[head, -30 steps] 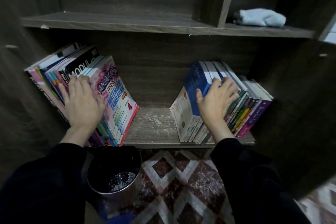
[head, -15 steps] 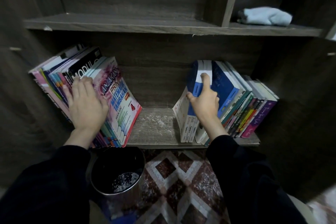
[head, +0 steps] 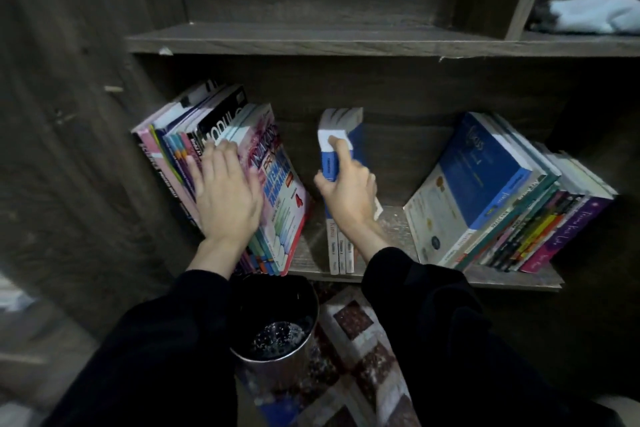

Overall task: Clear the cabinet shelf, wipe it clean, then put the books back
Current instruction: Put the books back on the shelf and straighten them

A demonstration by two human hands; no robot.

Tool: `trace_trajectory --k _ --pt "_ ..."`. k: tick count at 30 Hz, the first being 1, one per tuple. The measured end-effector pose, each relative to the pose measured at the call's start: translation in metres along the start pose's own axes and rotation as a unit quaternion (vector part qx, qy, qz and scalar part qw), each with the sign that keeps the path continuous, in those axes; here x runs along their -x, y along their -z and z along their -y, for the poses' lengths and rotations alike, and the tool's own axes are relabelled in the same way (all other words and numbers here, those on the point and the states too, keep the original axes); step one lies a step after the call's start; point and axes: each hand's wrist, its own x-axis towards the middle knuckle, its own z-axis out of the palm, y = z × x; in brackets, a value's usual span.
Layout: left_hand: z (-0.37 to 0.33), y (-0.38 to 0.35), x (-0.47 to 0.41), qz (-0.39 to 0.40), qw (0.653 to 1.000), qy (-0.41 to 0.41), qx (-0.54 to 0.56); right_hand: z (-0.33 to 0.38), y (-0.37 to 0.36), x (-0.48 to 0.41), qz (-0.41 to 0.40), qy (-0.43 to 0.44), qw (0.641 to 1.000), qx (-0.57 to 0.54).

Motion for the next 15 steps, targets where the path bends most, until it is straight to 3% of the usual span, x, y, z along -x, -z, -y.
trace_trajectory --k 5,11,15 --pt "-0.004 0.003 -0.002 -0.021 0.998 0.021 0.047 0.038 -0.041 0.006 0.047 0.086 0.995 0.026" --pt "0.000 0.001 0.000 -0.007 0.998 0.020 0.062 0.041 -0.057 0.022 -0.011 0.084 0.989 -0.117" --pt "0.001 0.002 0.001 0.014 0.999 0.008 0.032 0.017 -0.055 0.036 0.104 0.047 0.965 -0.236"
